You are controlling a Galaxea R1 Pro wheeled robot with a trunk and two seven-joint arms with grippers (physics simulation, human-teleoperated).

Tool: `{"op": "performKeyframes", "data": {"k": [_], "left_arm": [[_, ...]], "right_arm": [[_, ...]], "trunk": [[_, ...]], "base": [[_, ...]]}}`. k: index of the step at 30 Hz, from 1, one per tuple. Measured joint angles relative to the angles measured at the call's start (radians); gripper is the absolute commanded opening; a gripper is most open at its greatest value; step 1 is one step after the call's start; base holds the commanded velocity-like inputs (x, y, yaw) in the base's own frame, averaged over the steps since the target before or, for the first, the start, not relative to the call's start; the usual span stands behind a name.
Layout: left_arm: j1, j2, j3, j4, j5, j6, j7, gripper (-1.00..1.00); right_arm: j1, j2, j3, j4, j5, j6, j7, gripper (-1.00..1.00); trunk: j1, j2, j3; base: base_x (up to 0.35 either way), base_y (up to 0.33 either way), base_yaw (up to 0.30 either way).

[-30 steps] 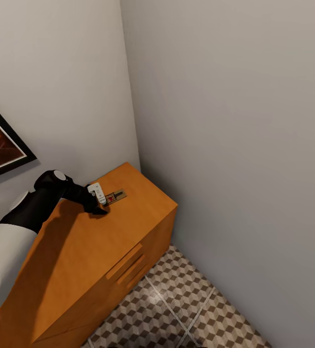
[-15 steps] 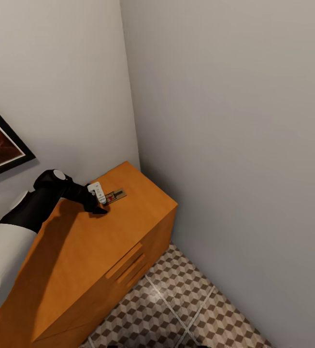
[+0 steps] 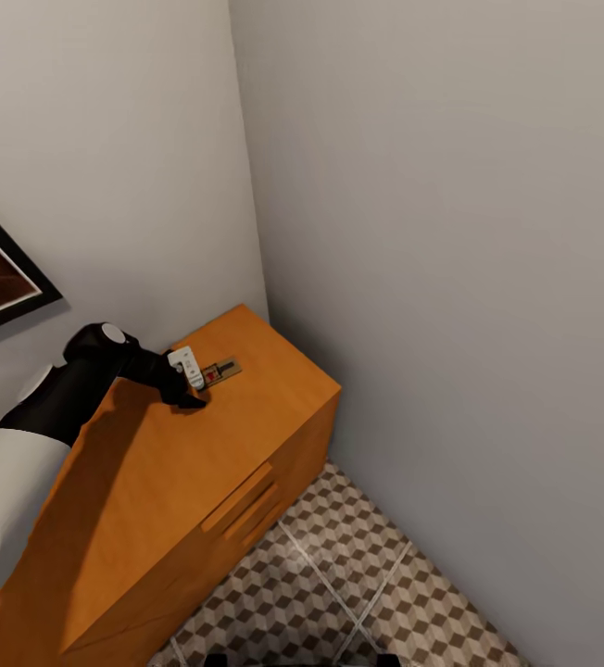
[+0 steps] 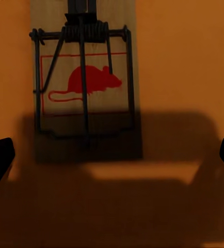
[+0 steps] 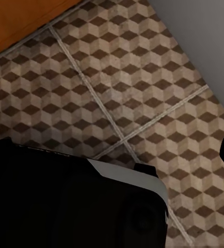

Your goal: Take the four mousetraps from the cabinet in the bathroom and place them on the bathroom floor. Make sure all four end up on the same floor surface, and ensure that at least two of them are either under or directly next to the same bathroom sink.

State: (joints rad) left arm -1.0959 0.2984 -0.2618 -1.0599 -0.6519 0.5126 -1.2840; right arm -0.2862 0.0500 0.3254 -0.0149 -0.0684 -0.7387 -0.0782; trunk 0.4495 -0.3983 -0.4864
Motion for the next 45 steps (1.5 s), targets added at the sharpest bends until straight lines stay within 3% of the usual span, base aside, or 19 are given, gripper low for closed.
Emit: {"op": "performKeyframes", "data": {"k": [36,37,45], "left_arm": [[-0.001,0.003,-0.002,-0.011,0.001,0.000,-0.002,1.00],[-0.001,0.003,-0.002,-0.011,0.001,0.000,-0.002,-1.00],[-0.001,0.004,-0.004,-0.013,0.003,0.003,0.000,-1.00]], "right_arm": [[0.000,-0.001,0.000,0.000,0.000,0.001,0.000,1.00],[0.000,-0.001,0.000,0.000,0.000,0.001,0.000,1.00],[0.000,-0.001,0.000,0.000,0.000,0.001,0.000,1.00]], "trunk": [[0.000,-0.001,-0.007],[0.000,-0.001,-0.007],[0.000,0.000,-0.007]], "base": [[0.000,0.000,0.000],[0.000,0.000,0.000],[0.000,0.000,0.000]]}}
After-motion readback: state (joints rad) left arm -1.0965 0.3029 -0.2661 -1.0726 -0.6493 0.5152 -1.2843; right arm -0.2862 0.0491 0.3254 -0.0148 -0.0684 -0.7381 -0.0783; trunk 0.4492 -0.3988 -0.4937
